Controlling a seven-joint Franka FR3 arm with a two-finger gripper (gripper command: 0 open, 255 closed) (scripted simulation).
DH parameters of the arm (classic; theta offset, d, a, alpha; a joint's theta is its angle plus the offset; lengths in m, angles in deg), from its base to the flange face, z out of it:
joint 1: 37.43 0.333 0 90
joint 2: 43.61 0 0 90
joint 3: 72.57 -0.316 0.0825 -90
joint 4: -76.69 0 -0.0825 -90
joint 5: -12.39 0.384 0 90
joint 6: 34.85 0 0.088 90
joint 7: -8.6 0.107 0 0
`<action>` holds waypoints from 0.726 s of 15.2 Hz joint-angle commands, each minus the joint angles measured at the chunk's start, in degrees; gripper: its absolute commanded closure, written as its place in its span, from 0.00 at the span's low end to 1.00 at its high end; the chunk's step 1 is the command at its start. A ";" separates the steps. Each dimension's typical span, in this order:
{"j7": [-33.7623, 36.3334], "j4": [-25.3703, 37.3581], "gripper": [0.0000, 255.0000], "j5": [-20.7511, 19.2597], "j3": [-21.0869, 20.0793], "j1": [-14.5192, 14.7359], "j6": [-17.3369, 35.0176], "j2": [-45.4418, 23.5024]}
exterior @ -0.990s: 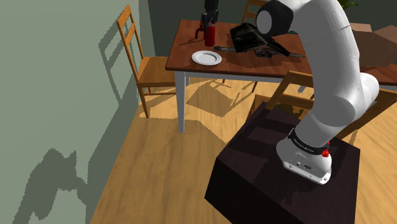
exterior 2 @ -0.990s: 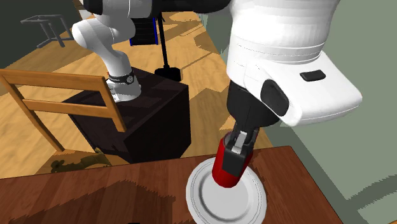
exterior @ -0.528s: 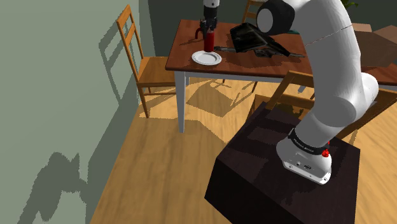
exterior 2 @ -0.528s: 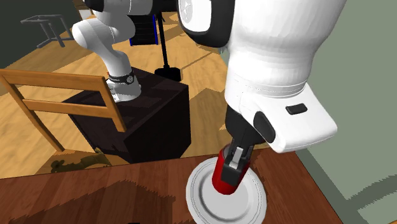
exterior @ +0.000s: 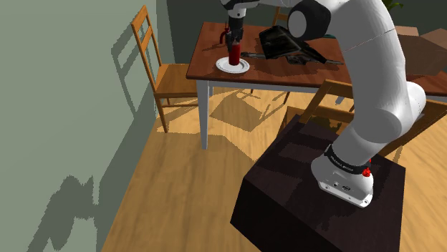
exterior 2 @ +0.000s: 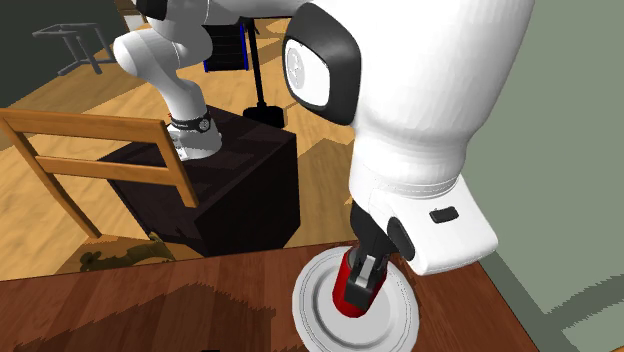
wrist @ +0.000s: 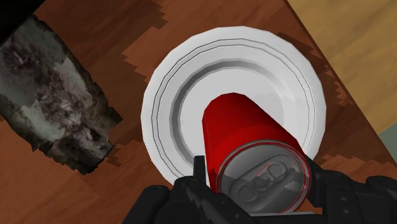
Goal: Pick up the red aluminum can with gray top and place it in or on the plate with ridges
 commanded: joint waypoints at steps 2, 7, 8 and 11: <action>-0.10 -1.31 1.00 0.05 -0.02 0.15 1.32 0.02; -0.10 -1.30 1.00 0.05 -0.02 0.14 1.31 0.01; -0.10 -1.30 1.00 0.05 -0.02 0.14 1.31 0.01; -0.09 -1.28 0.00 0.05 -0.02 0.14 1.30 0.01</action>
